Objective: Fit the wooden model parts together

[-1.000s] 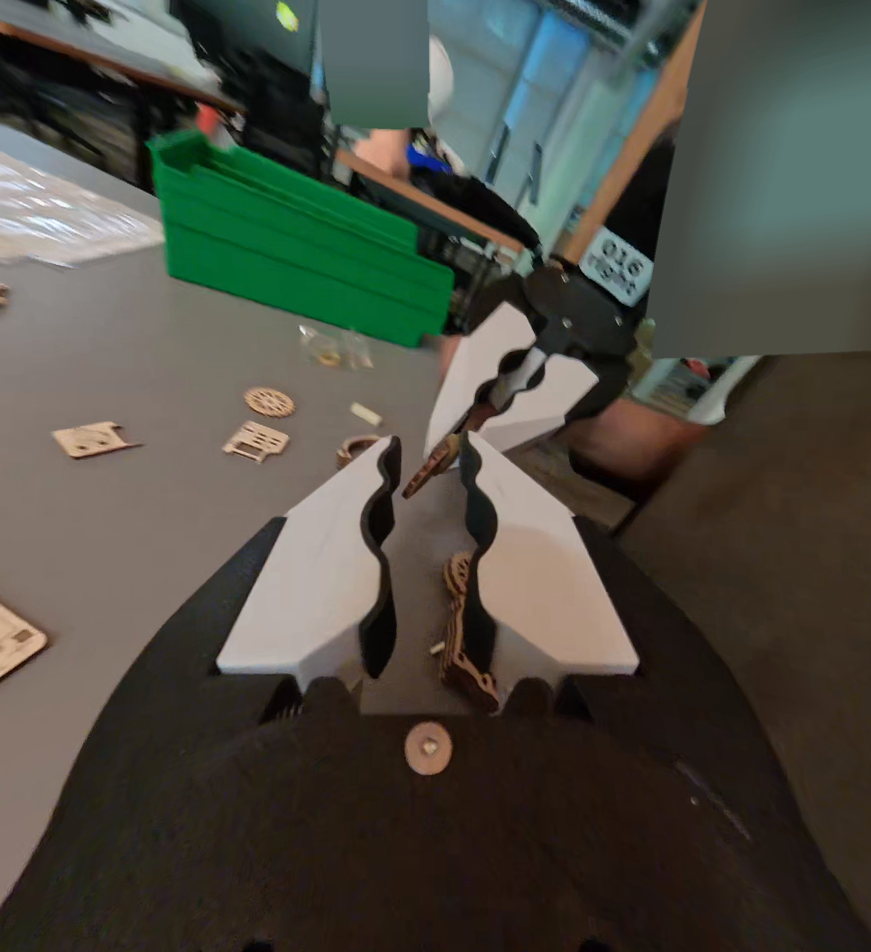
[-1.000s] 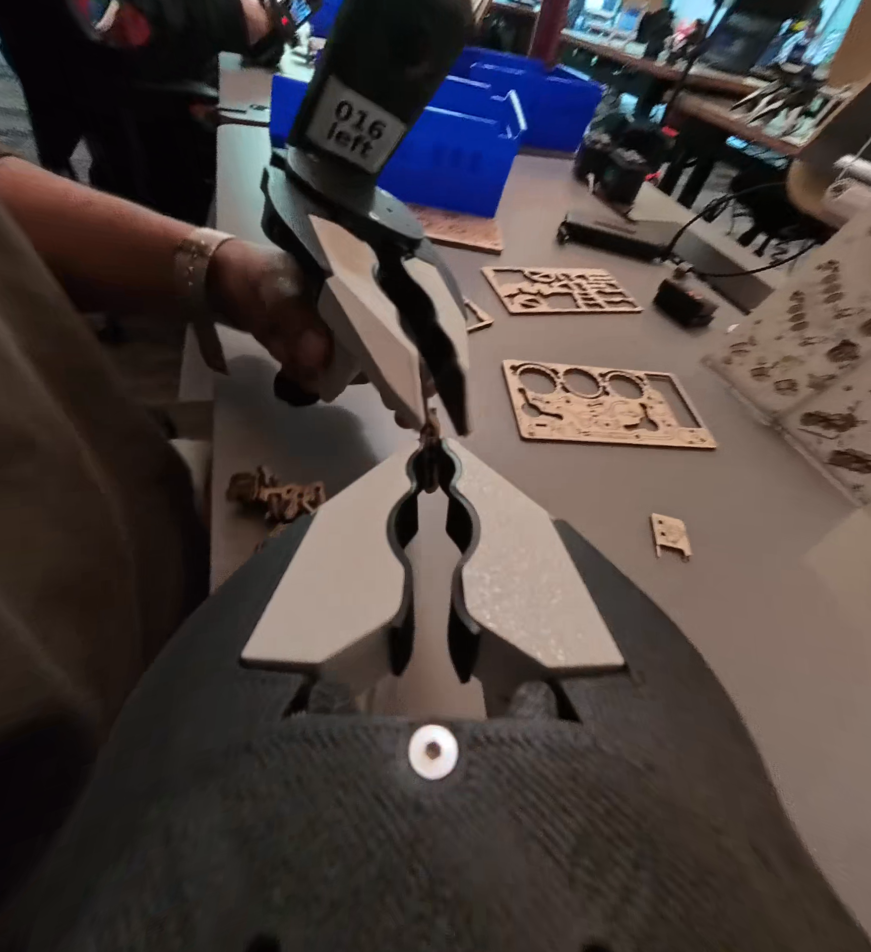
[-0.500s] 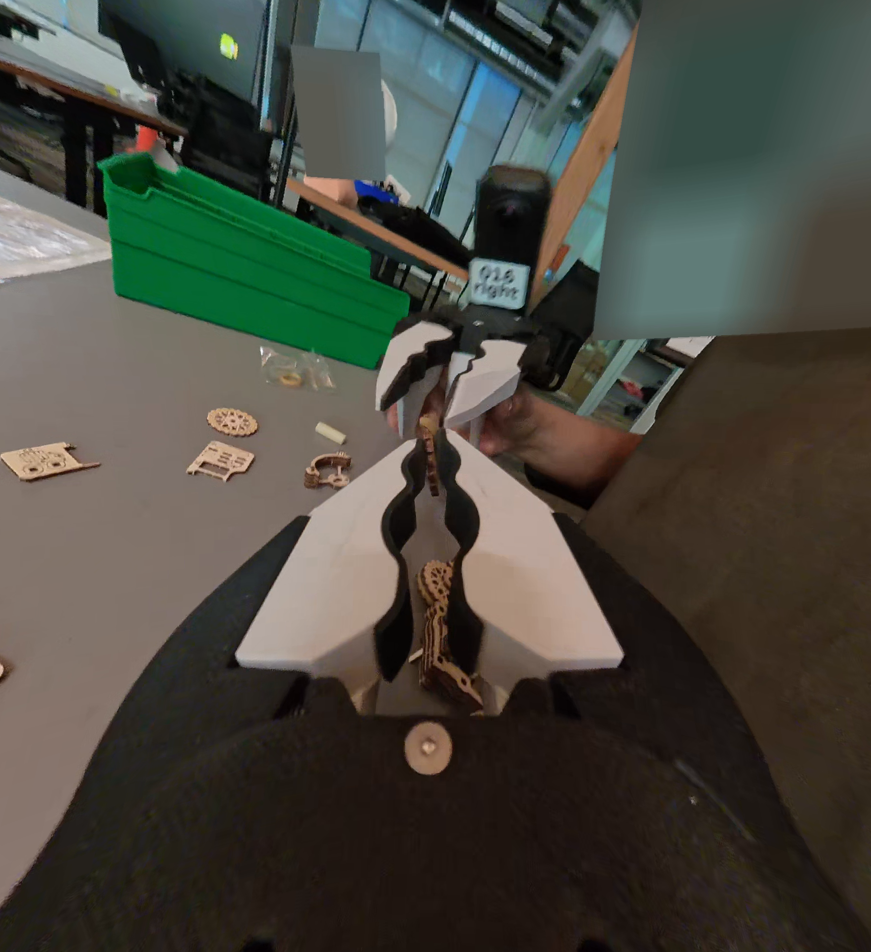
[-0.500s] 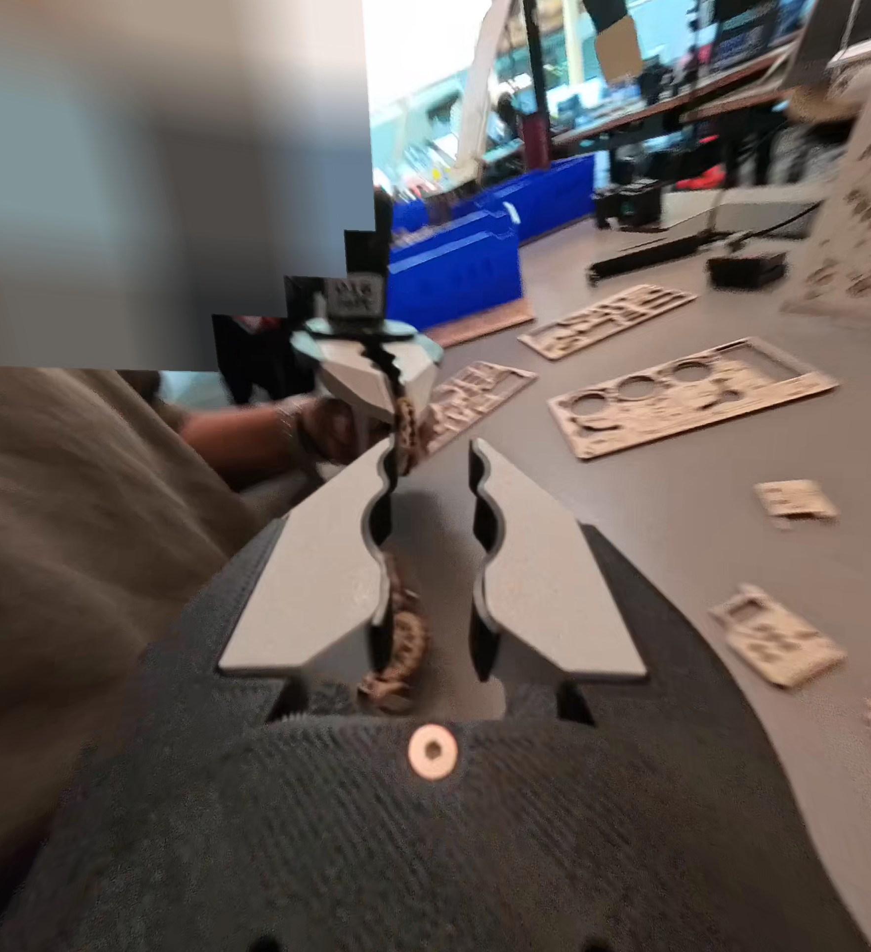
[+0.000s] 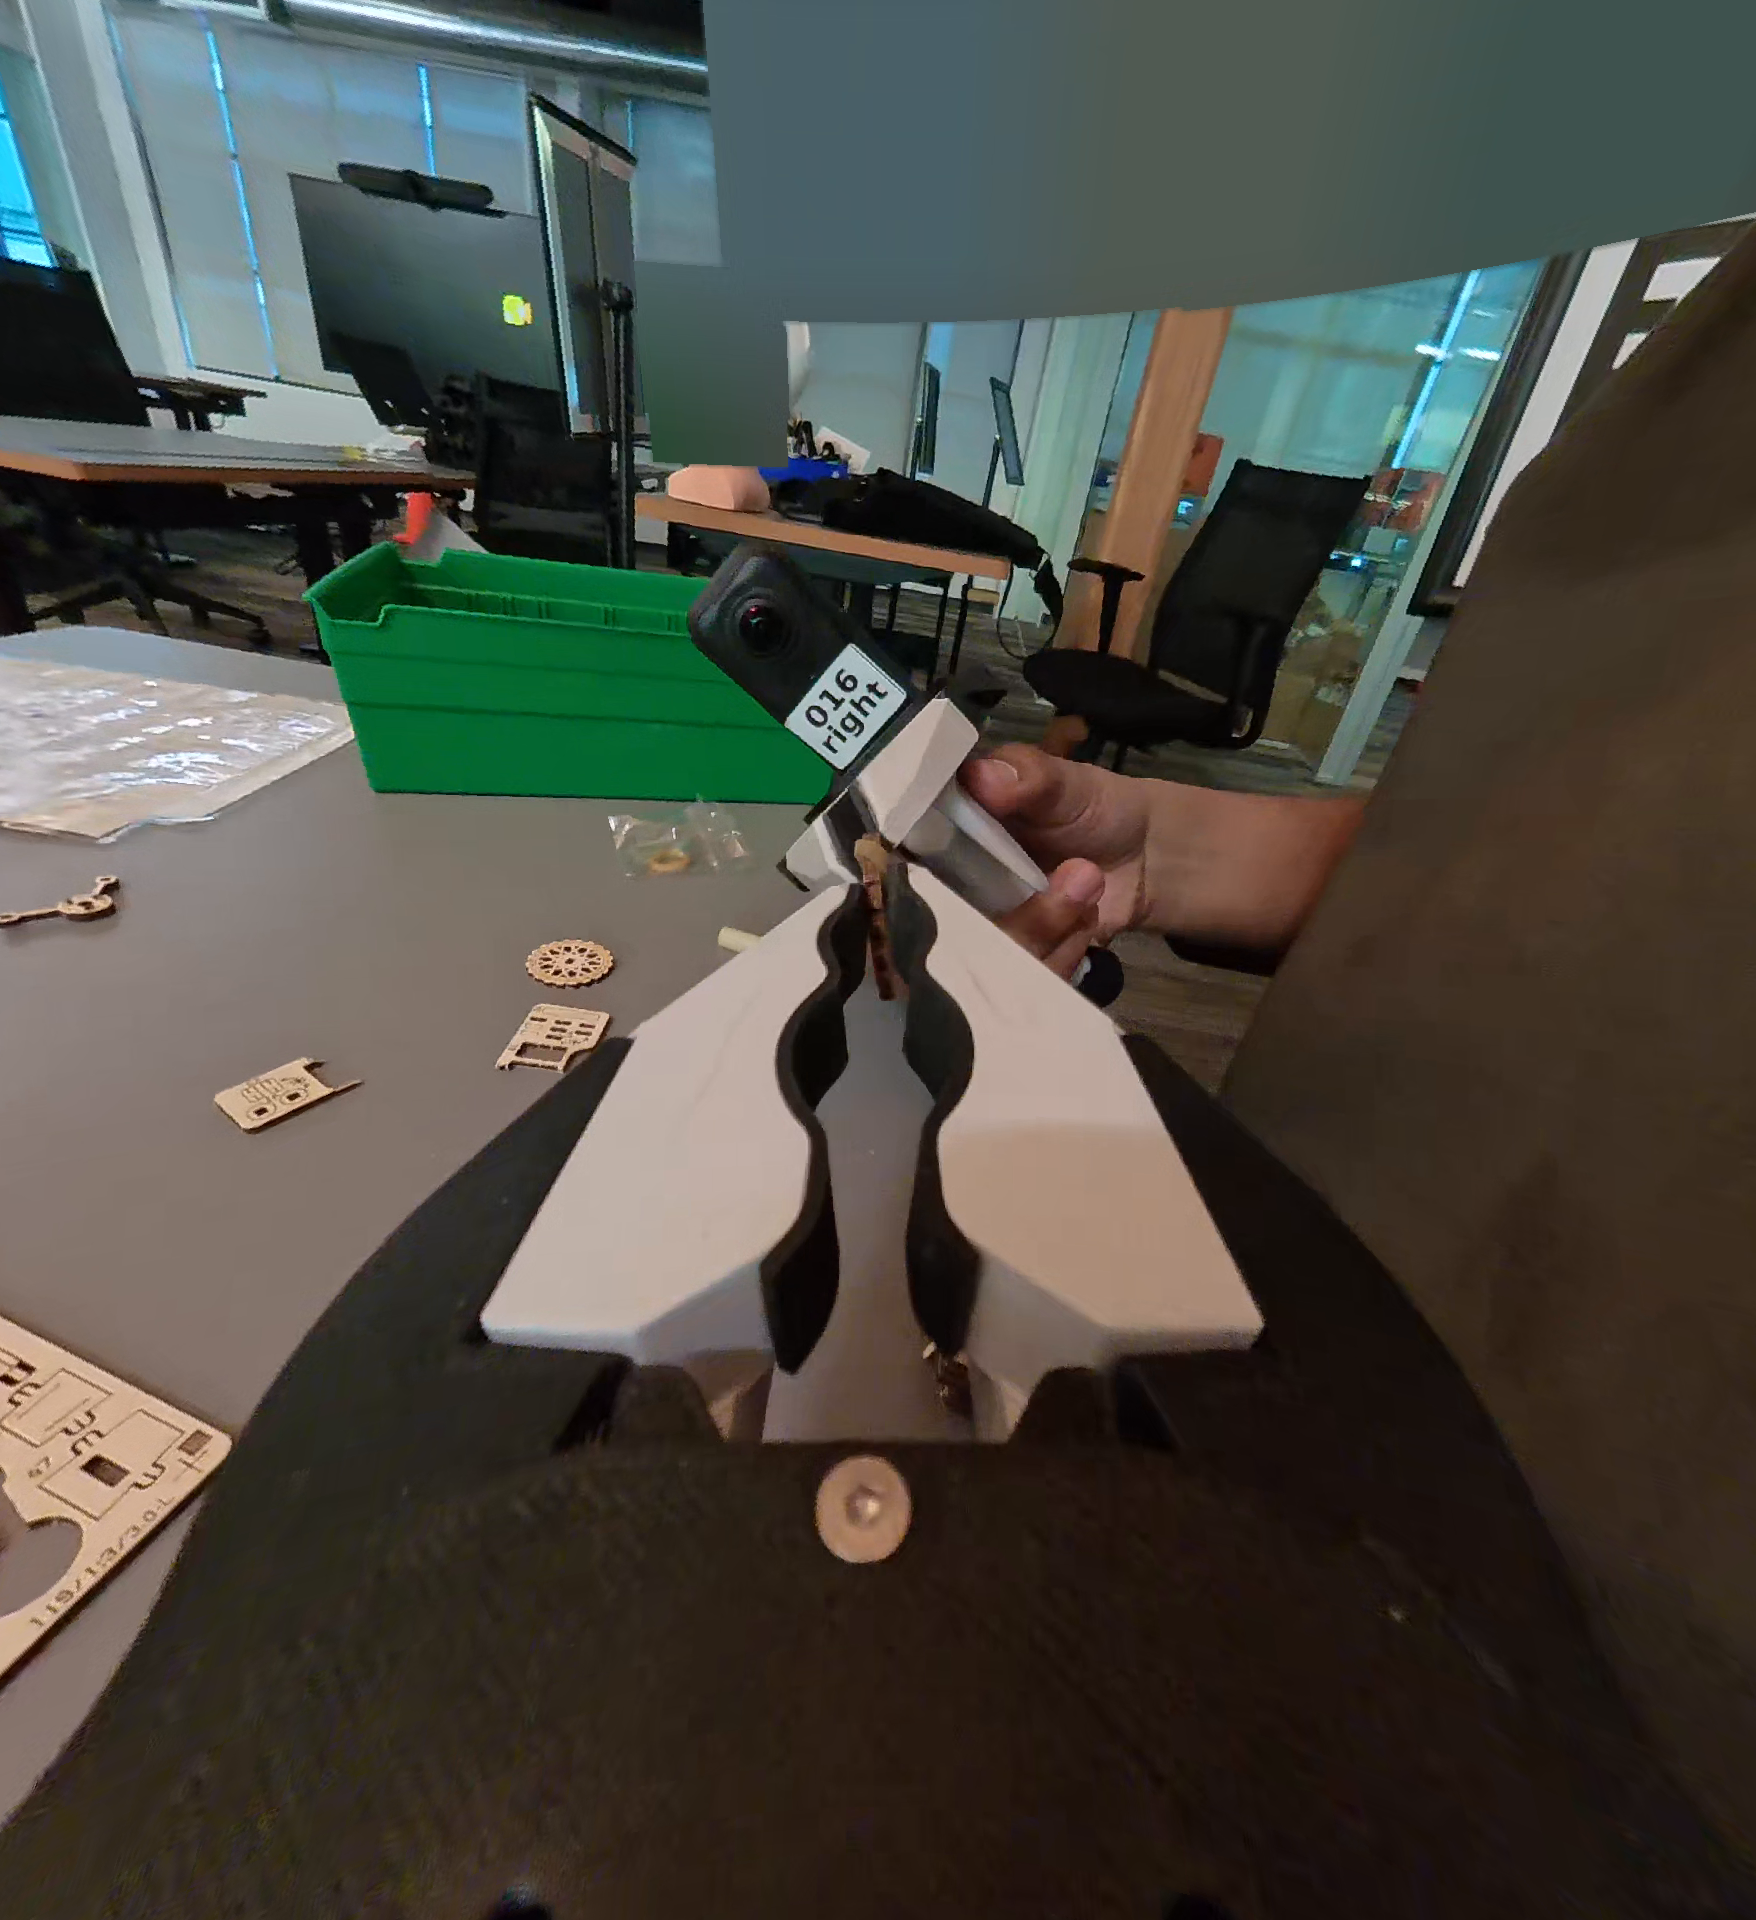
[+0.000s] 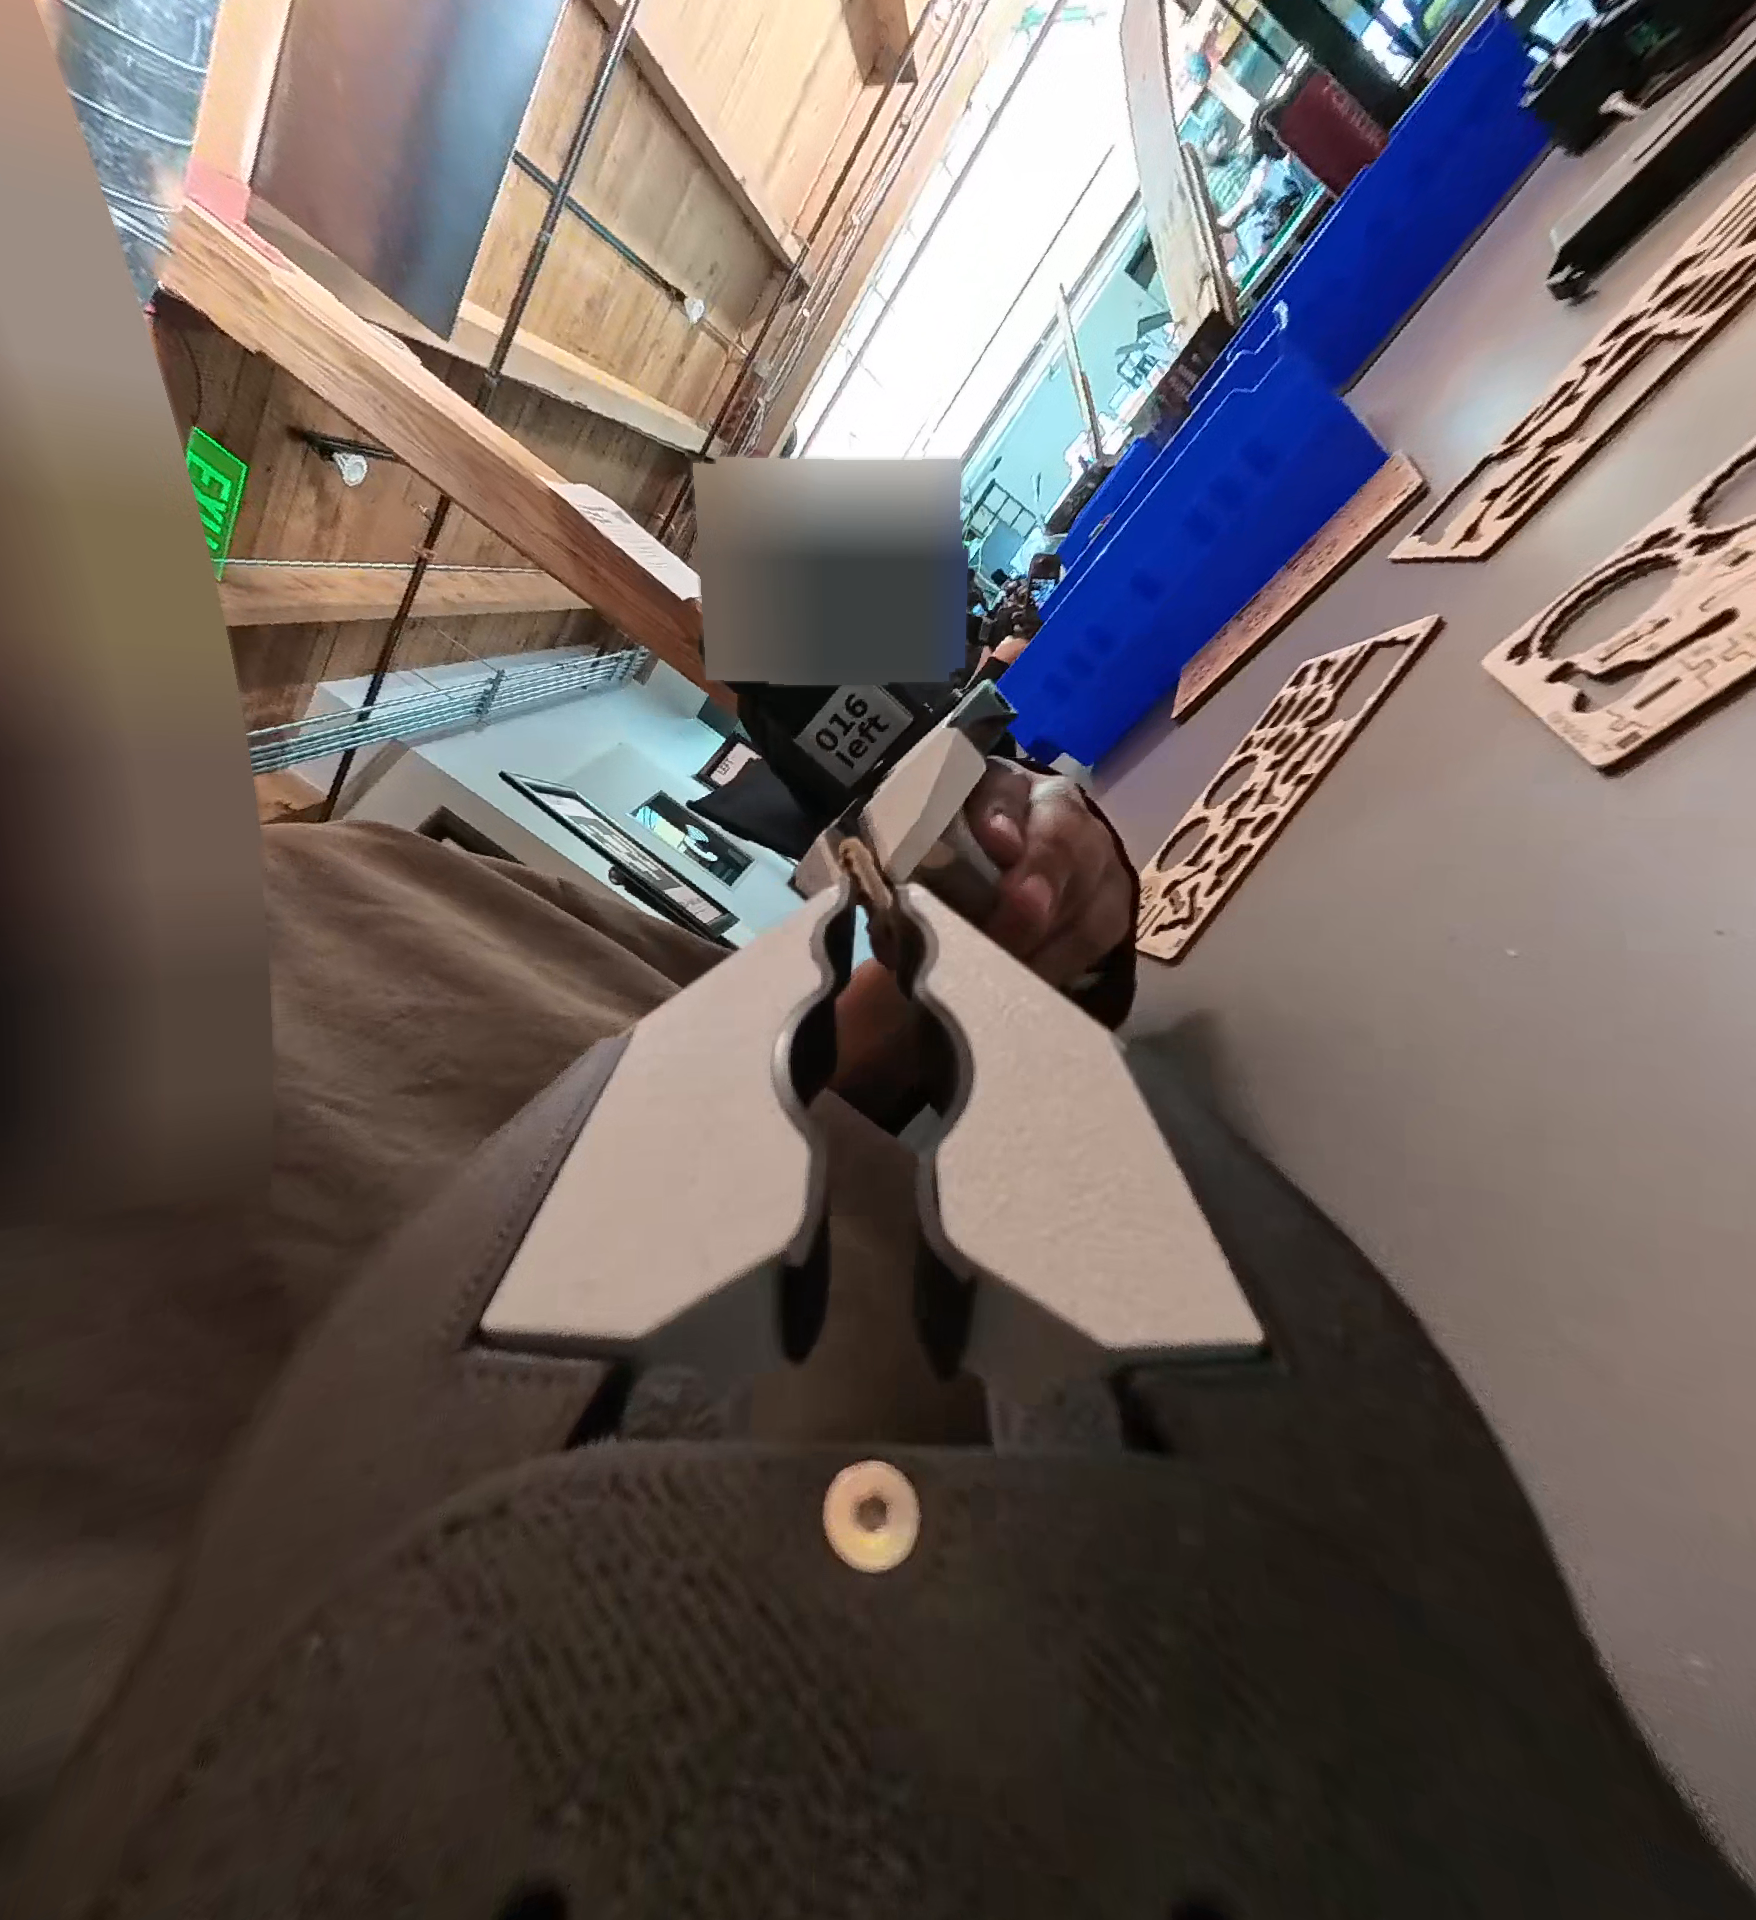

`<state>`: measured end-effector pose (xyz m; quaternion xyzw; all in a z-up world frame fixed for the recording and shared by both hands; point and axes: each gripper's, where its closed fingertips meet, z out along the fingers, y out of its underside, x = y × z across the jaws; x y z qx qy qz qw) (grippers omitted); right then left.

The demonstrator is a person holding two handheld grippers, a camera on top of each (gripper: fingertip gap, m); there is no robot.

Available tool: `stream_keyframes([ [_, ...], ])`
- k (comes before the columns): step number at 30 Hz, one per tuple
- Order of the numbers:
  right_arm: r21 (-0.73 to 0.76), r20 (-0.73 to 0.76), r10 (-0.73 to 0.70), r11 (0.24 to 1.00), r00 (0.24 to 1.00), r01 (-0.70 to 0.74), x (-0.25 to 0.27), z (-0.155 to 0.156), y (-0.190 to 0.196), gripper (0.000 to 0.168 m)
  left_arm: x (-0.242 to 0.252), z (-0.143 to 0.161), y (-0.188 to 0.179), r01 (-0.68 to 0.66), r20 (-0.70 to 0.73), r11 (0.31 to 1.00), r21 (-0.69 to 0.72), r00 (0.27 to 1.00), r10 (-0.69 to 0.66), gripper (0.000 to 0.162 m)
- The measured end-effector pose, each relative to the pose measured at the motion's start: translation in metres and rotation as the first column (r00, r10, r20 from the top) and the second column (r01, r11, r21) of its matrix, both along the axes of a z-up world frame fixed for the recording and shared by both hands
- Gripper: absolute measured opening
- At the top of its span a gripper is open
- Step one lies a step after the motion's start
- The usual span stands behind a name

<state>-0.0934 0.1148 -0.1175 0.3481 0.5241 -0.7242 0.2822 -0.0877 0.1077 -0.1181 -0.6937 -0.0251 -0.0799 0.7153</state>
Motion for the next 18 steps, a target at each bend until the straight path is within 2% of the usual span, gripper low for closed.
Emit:
stream_keyframes([
  [4, -0.011, 0.015, 0.013, 1.0, 1.0, -0.013, 0.001, 0.001, 0.001, 0.002, 0.002, 0.001, 0.0, -0.001, -0.029, 1.0, -0.001, 1.0, 0.001, 0.001],
  [7, -0.045, 0.003, -0.029, 0.999, 1.0, 0.029, -0.004, 0.009, 0.009, 0.0, -0.003, -0.003, 0.0, -0.033, -0.049, 0.999, -0.022, 0.998, 0.032, 0.001],
  [11, 0.1, -0.031, -0.128, 0.986, 0.991, 0.131, -0.016, -0.008, 0.016, 0.0, -0.005, -0.002, -0.002, -0.042, -0.057, 0.999, -0.02, 0.998, 0.041, 0.001],
  [16, 0.028, 0.037, 0.004, 1.0, 0.999, -0.005, -0.002, -0.009, 0.001, 0.022, 0.0, -0.003, 0.0, -0.017, -0.065, 1.0, -0.017, 0.998, 0.016, 0.001],
  [18, 0.013, 0.051, 0.055, 0.998, 0.997, -0.056, 0.005, -0.009, -0.006, 0.018, 0.001, -0.003, 0.0, -0.011, -0.064, 1.0, -0.016, 0.998, 0.01, 0.001],
])
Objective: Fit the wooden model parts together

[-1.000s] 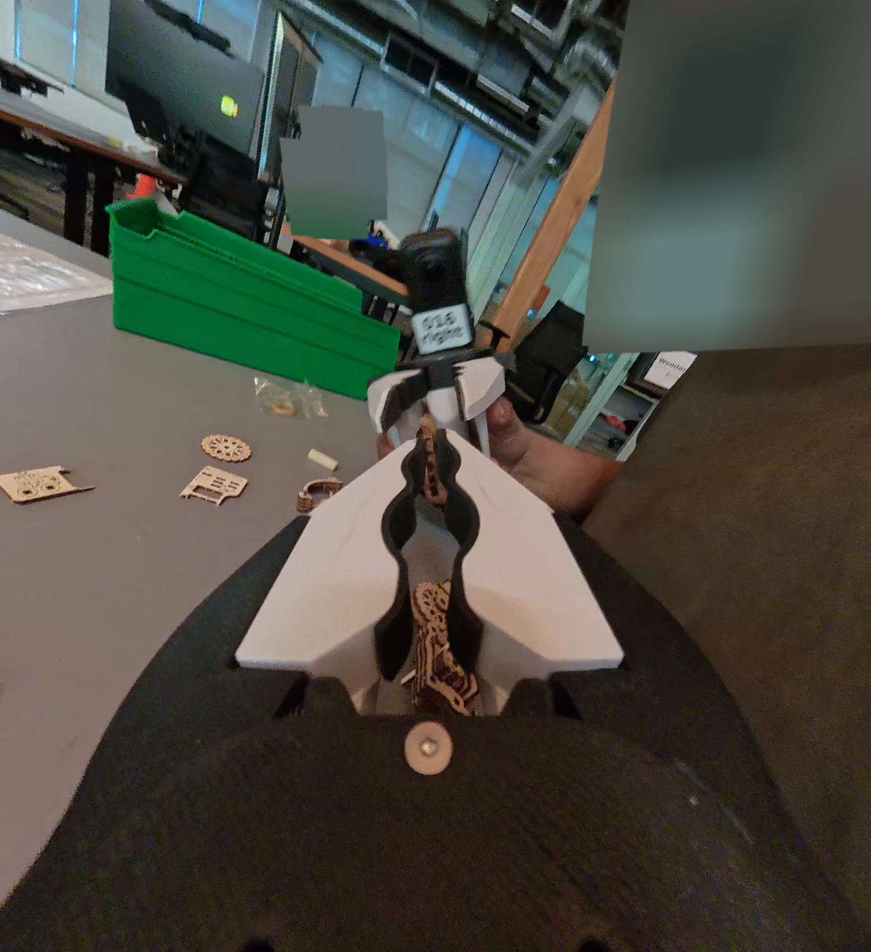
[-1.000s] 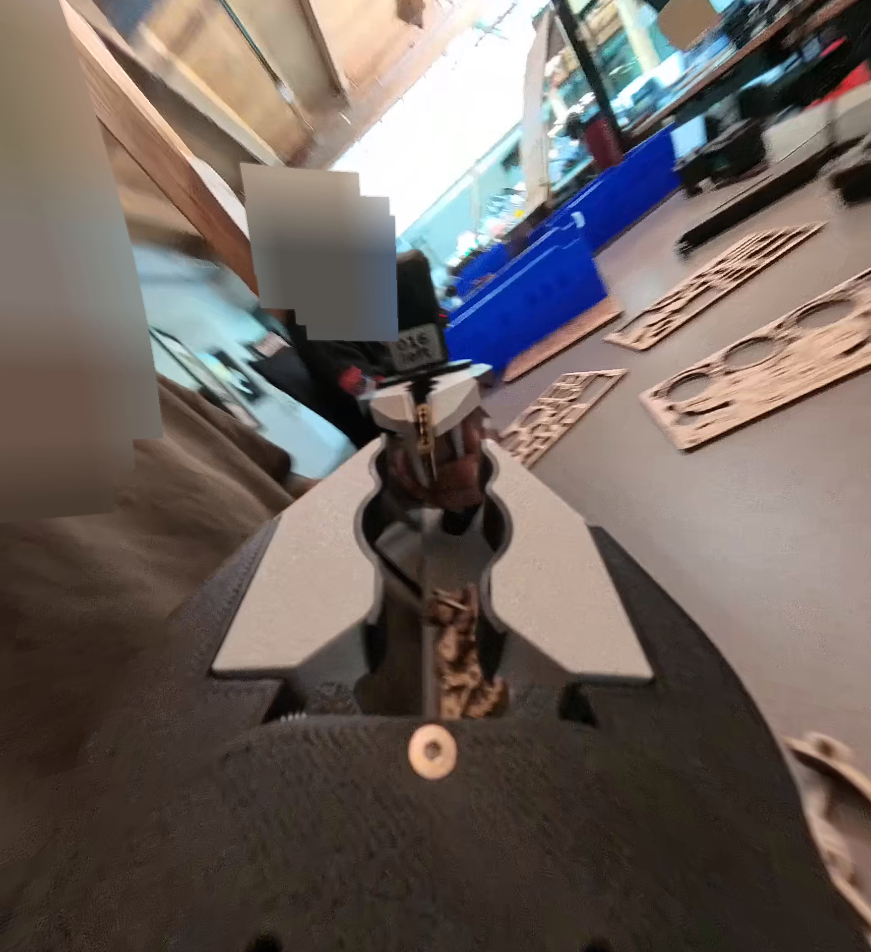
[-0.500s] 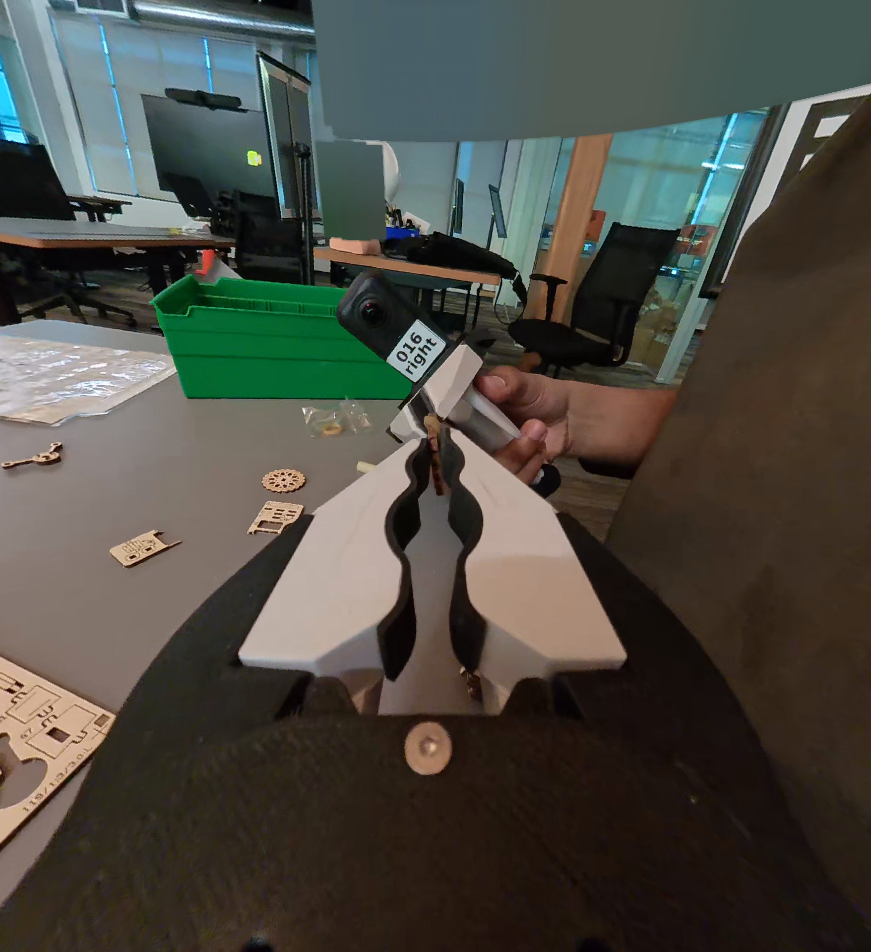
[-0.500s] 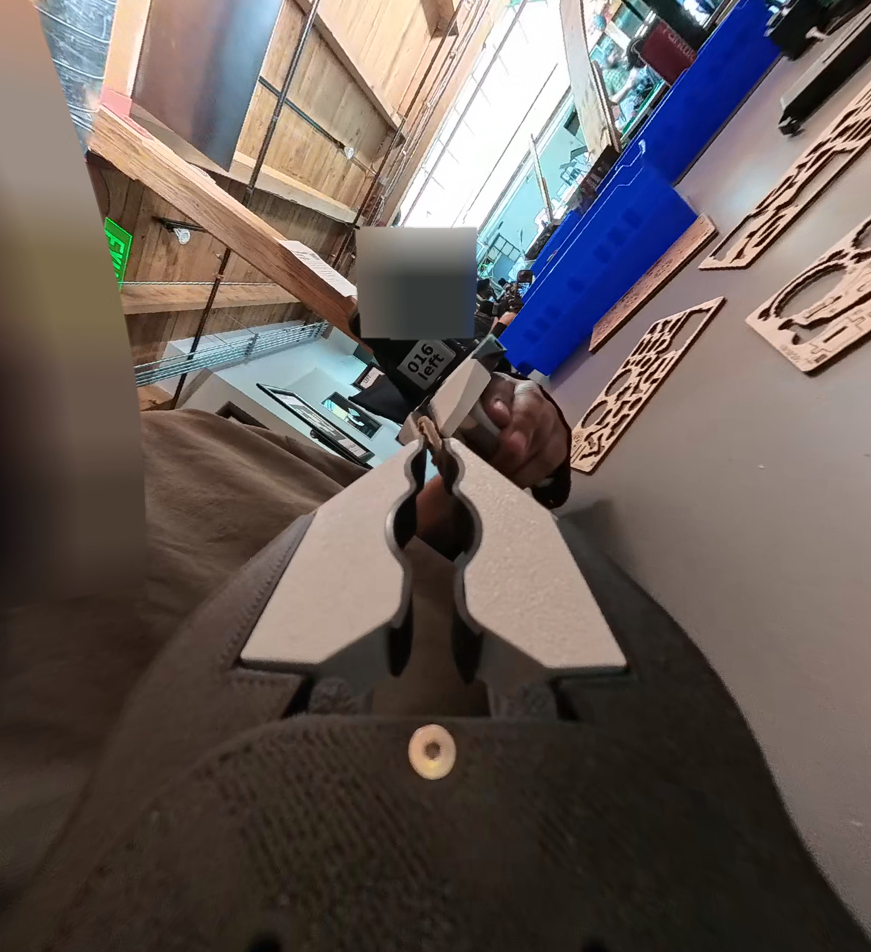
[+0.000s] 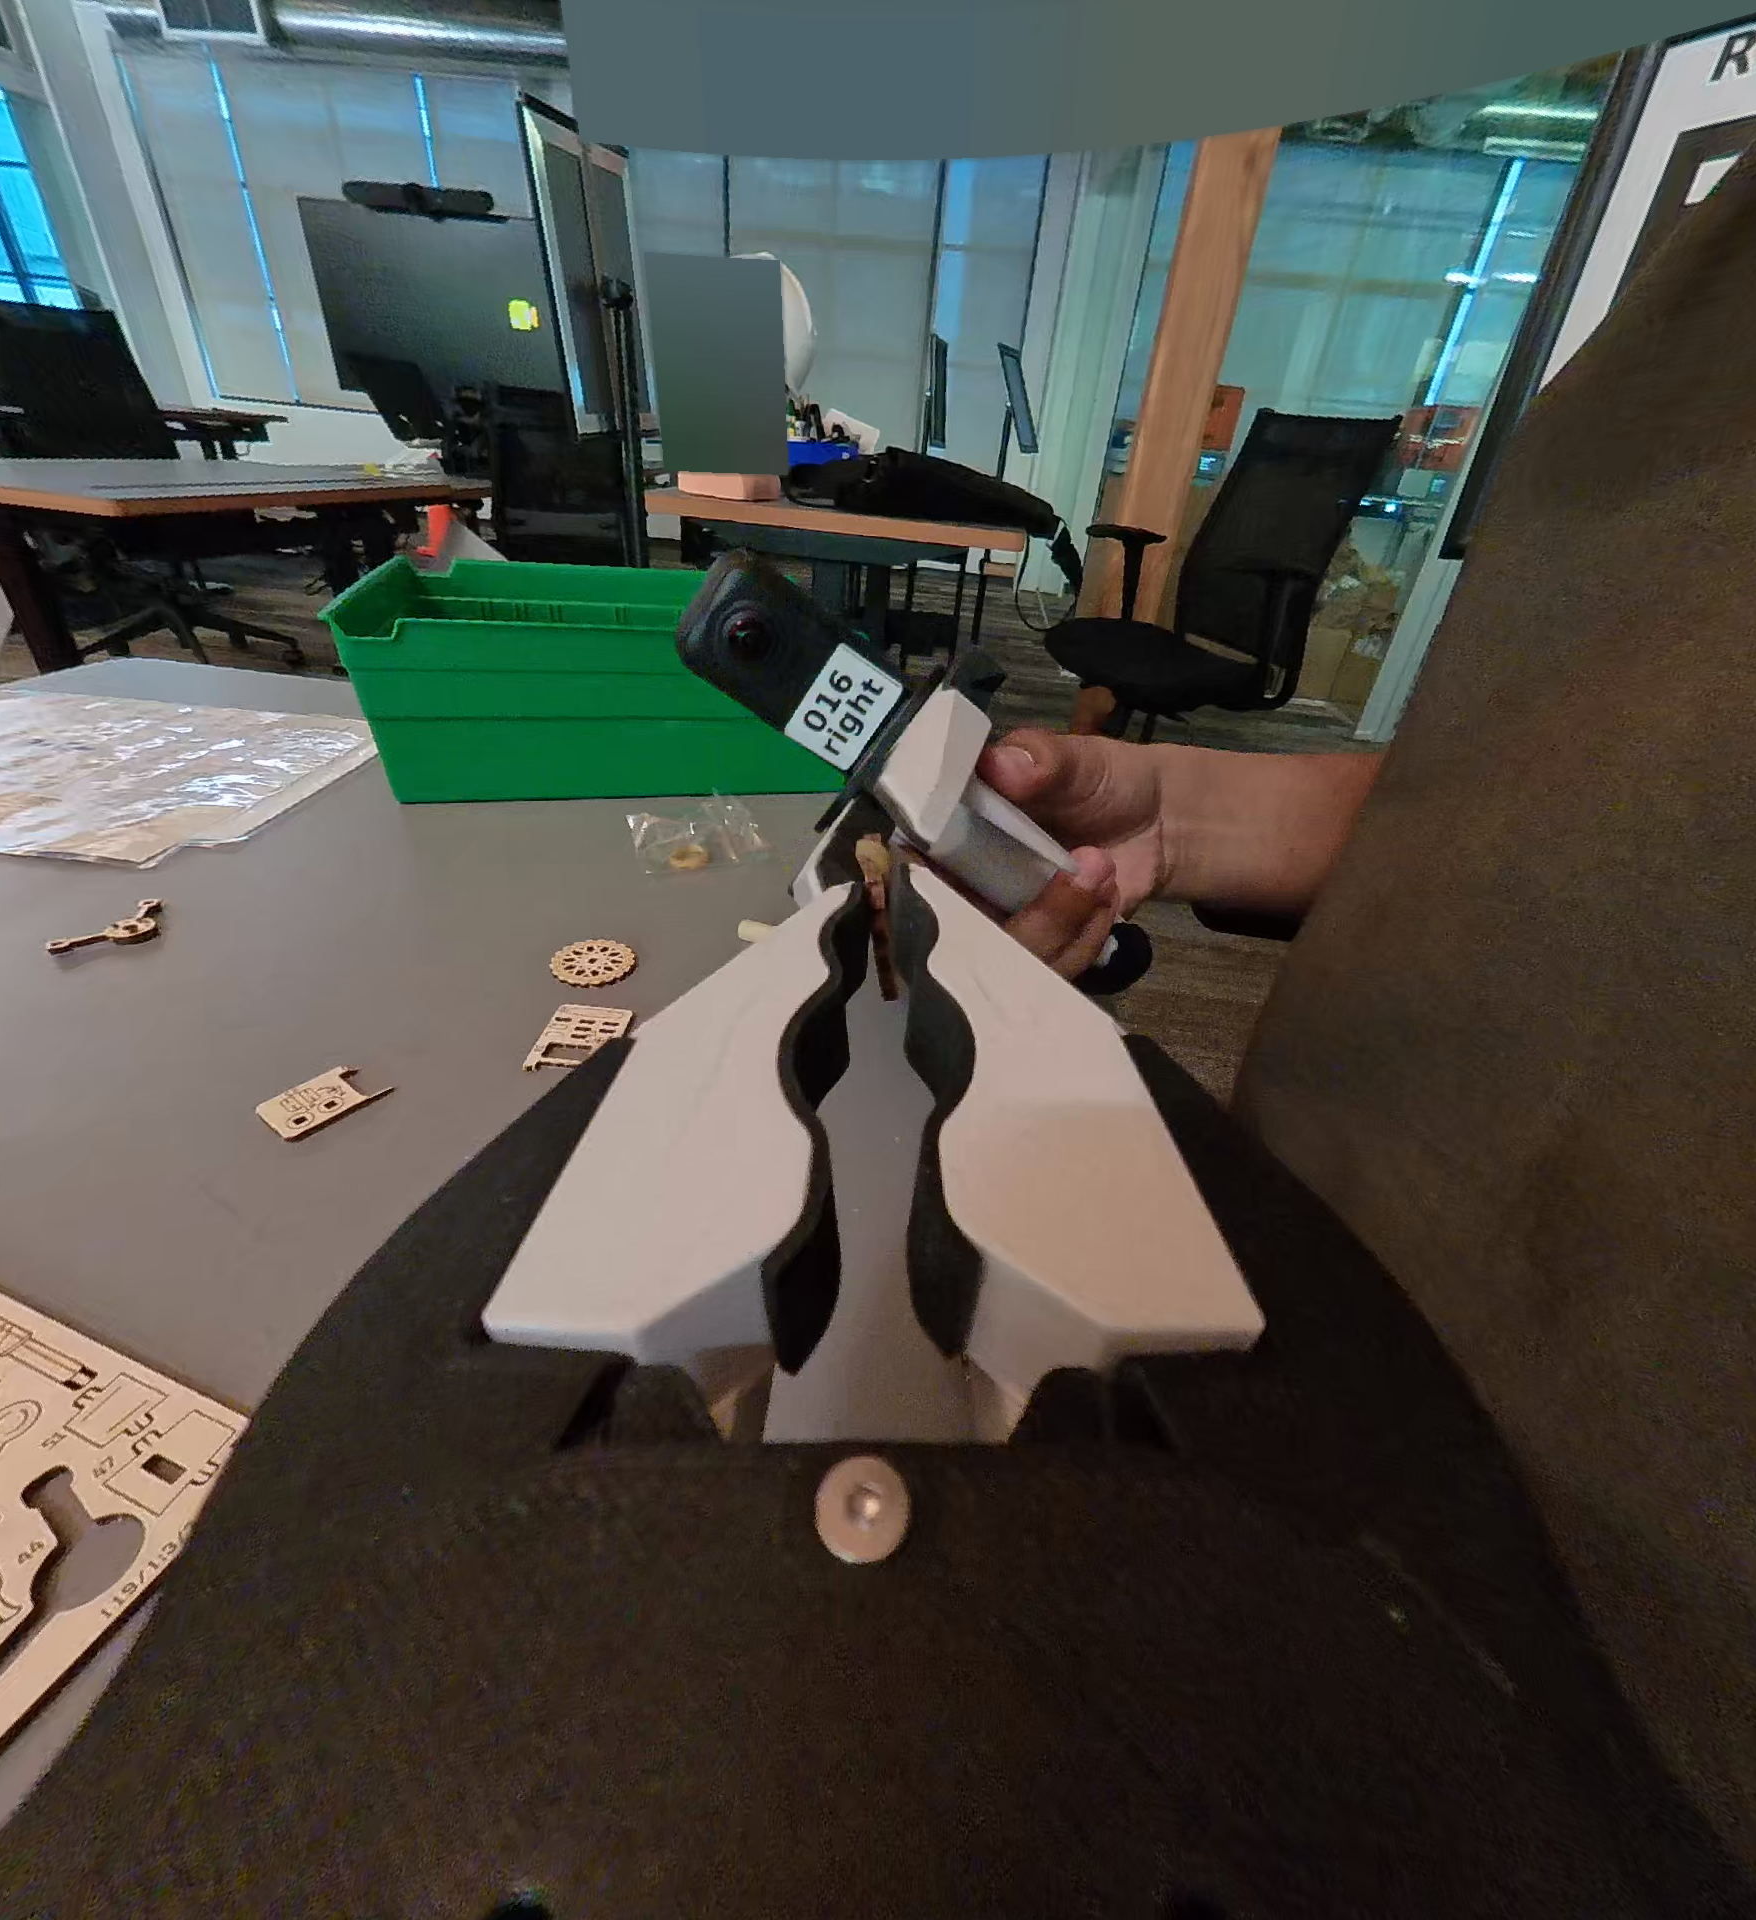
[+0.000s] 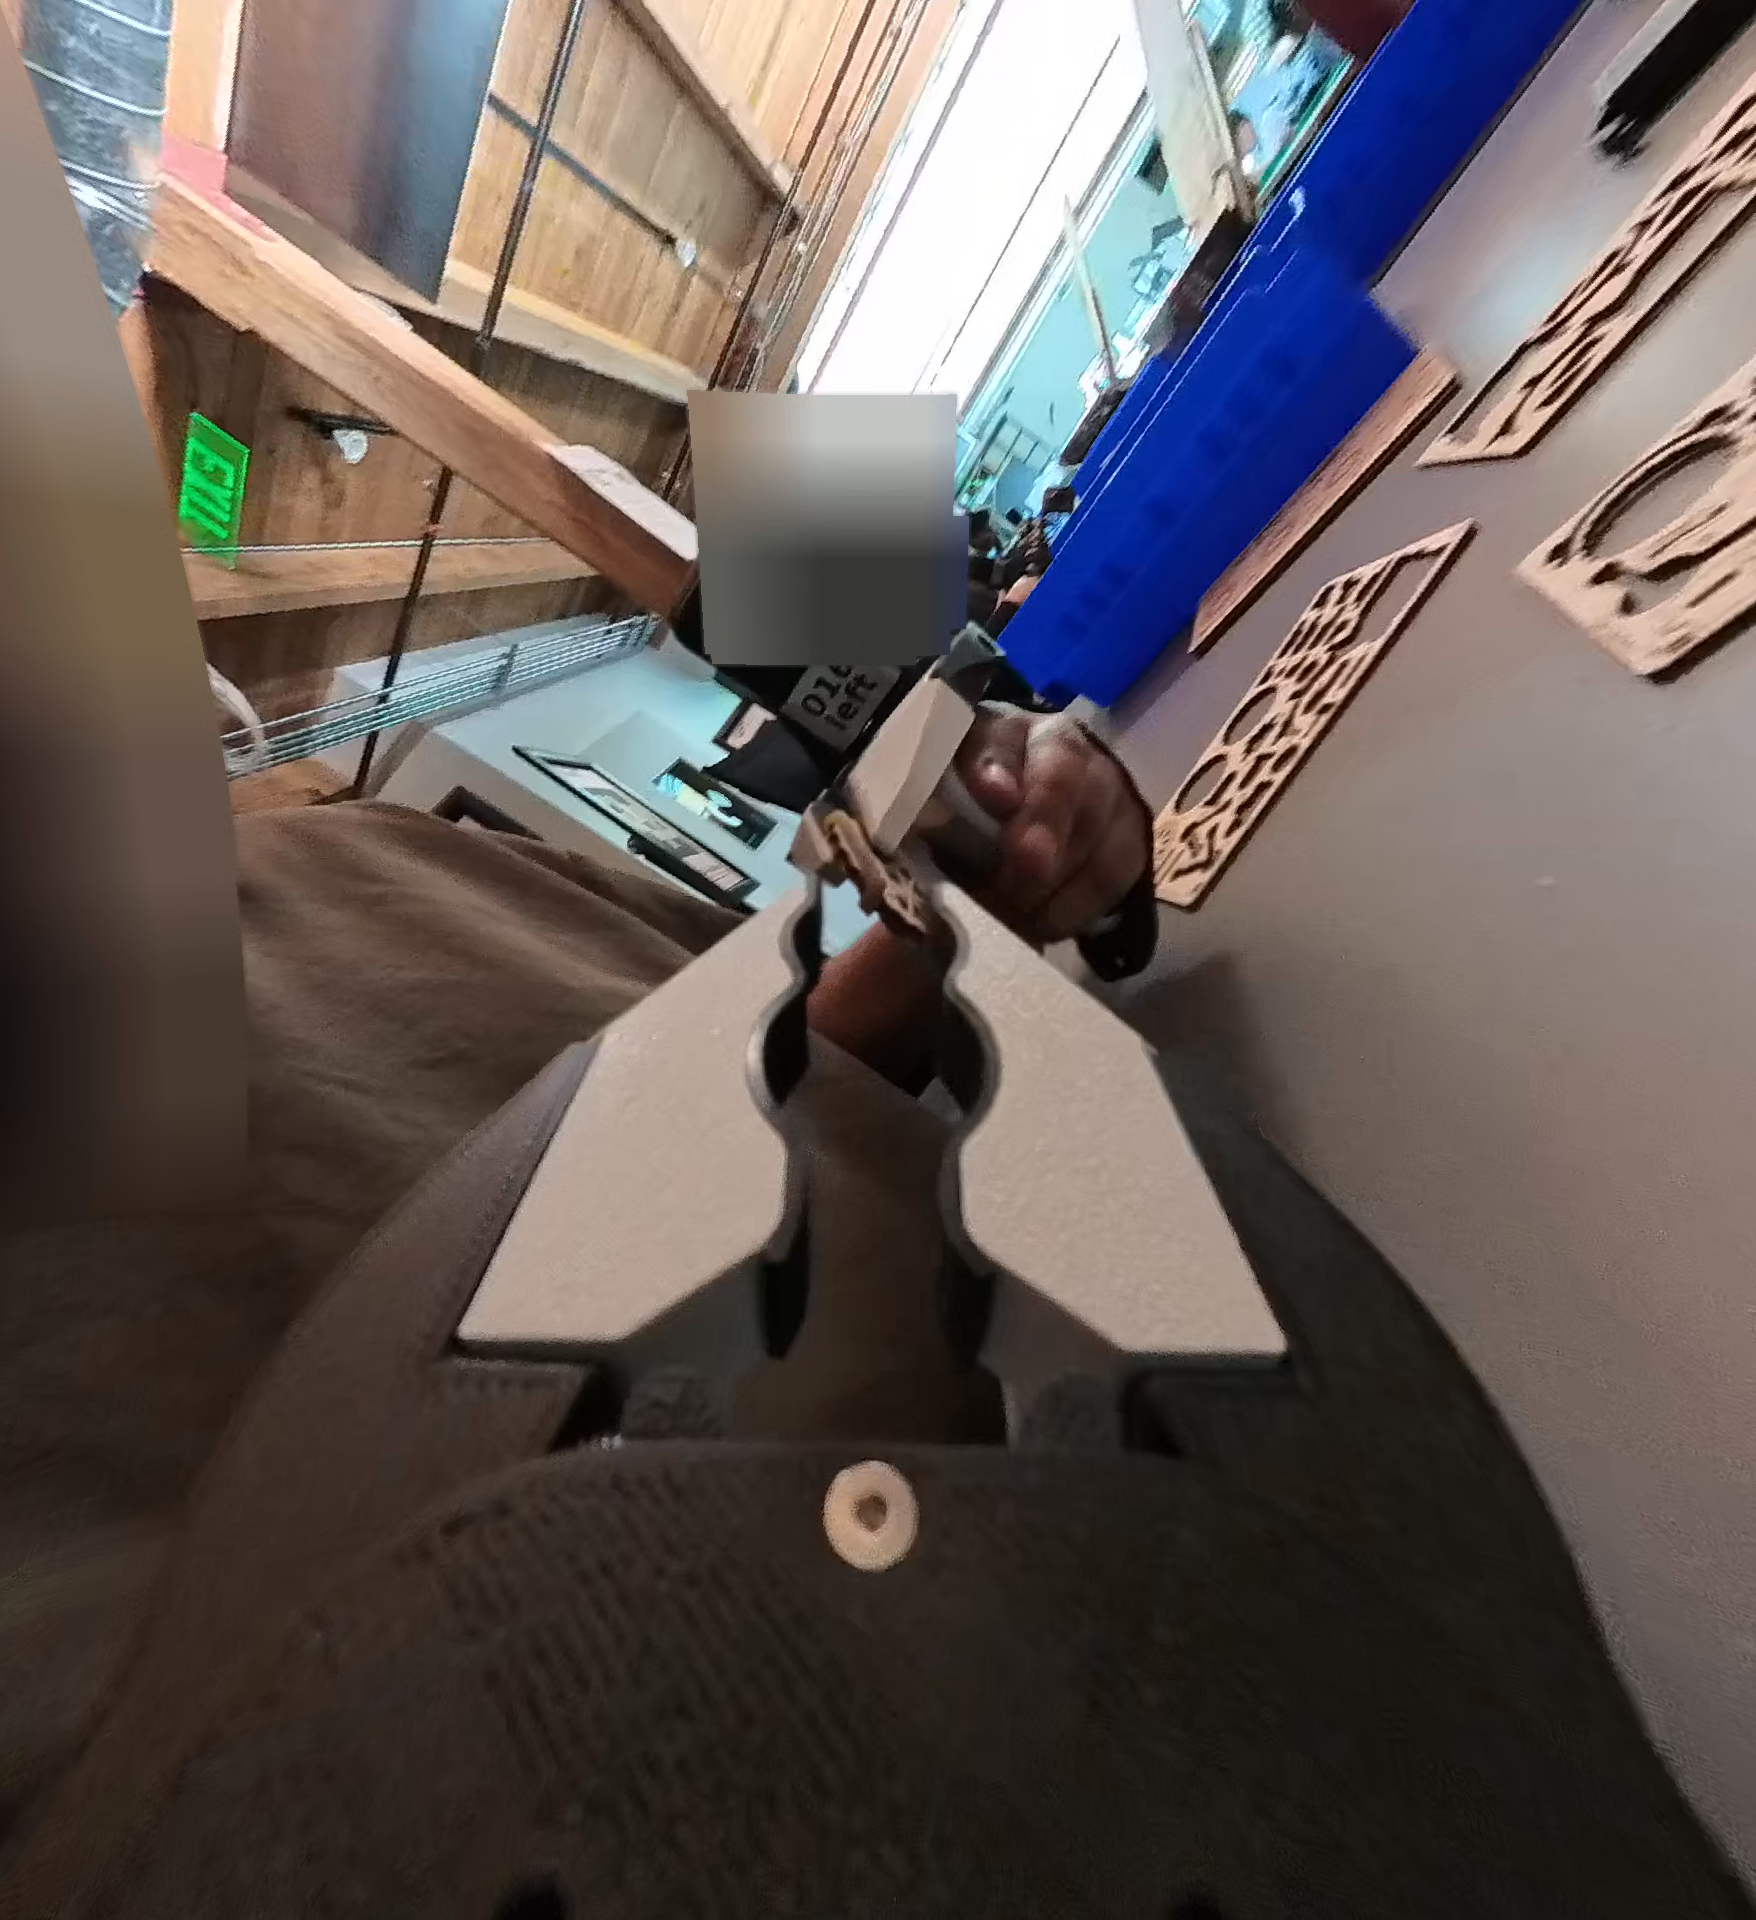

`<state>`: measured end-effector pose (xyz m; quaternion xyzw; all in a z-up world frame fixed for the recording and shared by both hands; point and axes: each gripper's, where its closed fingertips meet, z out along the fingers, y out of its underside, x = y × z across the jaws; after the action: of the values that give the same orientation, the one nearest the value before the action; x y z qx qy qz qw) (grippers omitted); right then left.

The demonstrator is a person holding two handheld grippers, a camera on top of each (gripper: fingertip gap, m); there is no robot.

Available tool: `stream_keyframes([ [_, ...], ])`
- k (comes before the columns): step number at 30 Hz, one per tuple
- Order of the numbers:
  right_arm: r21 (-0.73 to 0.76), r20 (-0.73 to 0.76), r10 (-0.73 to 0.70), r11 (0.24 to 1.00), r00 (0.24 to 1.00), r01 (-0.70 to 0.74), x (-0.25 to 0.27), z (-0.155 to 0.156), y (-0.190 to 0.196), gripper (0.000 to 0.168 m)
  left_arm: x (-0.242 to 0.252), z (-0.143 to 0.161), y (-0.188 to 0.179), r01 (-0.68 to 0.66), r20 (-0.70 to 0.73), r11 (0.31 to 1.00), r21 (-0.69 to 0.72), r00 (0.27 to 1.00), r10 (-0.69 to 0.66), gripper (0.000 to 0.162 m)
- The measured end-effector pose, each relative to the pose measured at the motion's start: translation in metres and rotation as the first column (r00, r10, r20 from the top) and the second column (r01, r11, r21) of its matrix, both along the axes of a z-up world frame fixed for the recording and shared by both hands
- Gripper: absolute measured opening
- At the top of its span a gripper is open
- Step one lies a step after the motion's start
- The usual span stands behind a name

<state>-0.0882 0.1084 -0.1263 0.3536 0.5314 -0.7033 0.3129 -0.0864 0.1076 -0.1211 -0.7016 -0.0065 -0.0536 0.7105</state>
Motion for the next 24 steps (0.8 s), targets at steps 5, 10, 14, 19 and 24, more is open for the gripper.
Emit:
stream_keyframes([
  [5, 0.013, -0.024, -0.024, 1.0, 0.999, 0.024, -0.002, 0.001, -0.002, 0.008, 0.0, 0.001, -0.001, 0.007, 0.004, 1.0, 0.004, 1.0, -0.007, 0.001],
  [10, -0.026, -0.034, -0.045, 0.999, 0.998, 0.045, -0.005, 0.005, -0.001, 0.008, -0.002, 0.003, -0.002, 0.004, 0.008, 1.0, 0.008, 1.0, -0.004, 0.001],
  [14, -0.029, -0.046, -0.058, 0.998, 0.997, 0.057, -0.006, 0.006, 0.0, 0.006, -0.002, 0.001, -0.003, 0.007, 0.018, 1.0, 0.0, 1.0, -0.007, 0.001],
  [19, -0.072, -0.06, -0.082, 0.994, 0.995, 0.078, -0.007, 0.014, 0.007, 0.0, -0.002, -0.004, -0.001, 0.012, 0.018, 1.0, -0.029, 1.0, -0.011, 0.001],
  [24, 0.002, -0.097, -0.116, 0.993, 0.989, 0.116, -0.011, 0.008, 0.008, 0.0, -0.004, -0.01, 0.001, 0.002, 0.039, 0.999, -0.051, 0.999, 0.0, 0.001],
])
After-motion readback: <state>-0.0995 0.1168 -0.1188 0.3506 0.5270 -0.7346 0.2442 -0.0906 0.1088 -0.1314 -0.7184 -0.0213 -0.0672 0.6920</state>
